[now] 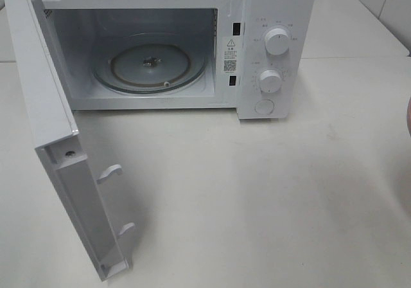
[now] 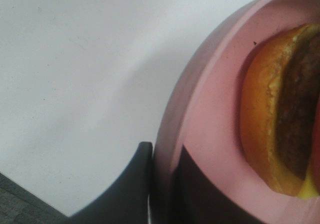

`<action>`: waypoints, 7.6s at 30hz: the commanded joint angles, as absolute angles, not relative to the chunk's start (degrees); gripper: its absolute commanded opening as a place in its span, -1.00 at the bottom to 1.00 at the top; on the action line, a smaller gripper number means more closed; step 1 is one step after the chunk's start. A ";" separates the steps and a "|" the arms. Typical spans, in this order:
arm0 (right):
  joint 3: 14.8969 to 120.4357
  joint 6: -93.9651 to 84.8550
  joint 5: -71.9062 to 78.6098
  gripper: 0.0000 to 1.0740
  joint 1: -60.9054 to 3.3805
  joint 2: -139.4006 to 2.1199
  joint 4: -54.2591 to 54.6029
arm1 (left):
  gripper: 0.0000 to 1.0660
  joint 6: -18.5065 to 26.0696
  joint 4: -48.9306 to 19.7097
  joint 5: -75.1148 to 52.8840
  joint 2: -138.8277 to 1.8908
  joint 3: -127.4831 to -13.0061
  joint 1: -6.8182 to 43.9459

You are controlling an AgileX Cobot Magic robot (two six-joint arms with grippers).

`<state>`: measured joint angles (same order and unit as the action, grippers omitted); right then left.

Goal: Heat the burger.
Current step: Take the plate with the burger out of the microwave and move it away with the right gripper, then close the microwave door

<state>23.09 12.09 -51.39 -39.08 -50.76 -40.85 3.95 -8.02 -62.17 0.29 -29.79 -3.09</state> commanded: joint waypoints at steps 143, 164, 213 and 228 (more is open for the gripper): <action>28.59 4.13 -56.89 0.42 -0.40 -0.06 0.00 | 0.87 3.72 -8.31 -61.54 1.20 -29.74 -3.21; 28.48 3.78 -56.89 0.42 -0.06 1.72 0.00 | 0.87 3.67 -8.25 -61.54 1.20 -29.74 -3.21; 28.48 3.78 -56.89 0.42 -0.06 1.72 0.00 | 0.26 3.09 -8.82 -52.94 -5.16 -32.03 -3.21; 28.48 3.78 -56.89 0.42 -0.06 1.72 0.00 | -1.00 4.07 -9.63 -38.56 -23.43 -30.19 -3.21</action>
